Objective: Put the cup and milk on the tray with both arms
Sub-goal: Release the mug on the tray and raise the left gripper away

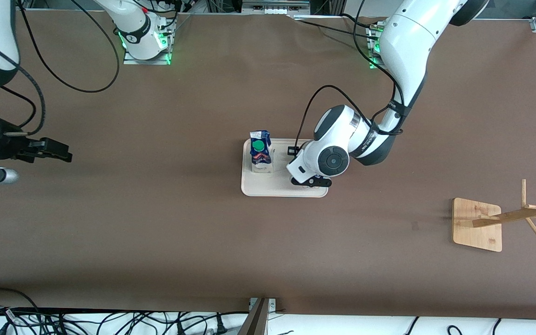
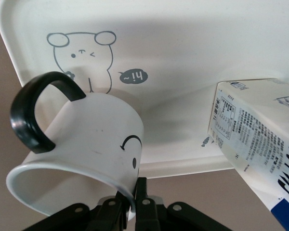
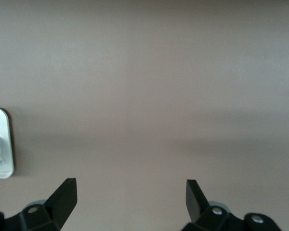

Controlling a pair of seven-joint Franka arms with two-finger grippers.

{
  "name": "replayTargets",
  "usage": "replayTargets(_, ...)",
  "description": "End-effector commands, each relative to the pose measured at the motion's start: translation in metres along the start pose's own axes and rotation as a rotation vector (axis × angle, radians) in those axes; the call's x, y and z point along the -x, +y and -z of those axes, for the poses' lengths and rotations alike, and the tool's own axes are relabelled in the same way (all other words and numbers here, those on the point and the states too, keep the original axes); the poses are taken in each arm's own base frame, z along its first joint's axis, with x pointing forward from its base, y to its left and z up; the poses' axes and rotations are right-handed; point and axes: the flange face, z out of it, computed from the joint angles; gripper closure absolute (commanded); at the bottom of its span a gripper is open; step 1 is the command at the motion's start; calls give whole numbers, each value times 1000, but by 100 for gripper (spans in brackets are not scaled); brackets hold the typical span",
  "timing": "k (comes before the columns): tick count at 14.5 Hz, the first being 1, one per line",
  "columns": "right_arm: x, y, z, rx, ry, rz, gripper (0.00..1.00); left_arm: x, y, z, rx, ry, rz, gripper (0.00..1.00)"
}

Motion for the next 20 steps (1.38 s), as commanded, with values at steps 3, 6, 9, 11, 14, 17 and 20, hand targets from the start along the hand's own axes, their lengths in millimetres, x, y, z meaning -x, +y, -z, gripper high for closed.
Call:
replayTargets(3, 17, 24, 27, 124, 27, -4, 0, -5, -1, -1, -27, 8, 8, 71)
replayTargets(6, 17, 27, 30, 143, 35, -3, 0, -5, -1, 1, -25, 14, 1, 32)
replayTargets(9, 20, 34, 37, 142, 30, -13, 0, -5, -1, 8, -18, 23, -3, 0)
replayTargets(11, 26, 30, 49, 140, -9, -13, 0, -3, -7, 31, -1, 47, 15, 0)
replayTargets(14, 28, 30, 59, 146, -20, -10, 0, 2, -43, 98, 27, 119, 62, 0)
replayTargets(17, 26, 36, 59, 146, -9, -15, 0, 23, -78, 173, 51, 208, 91, 0)
replayTargets(20, 25, 32, 58, 146, -11, -10, 0, 51, -133, 243, 75, 290, 138, 0)
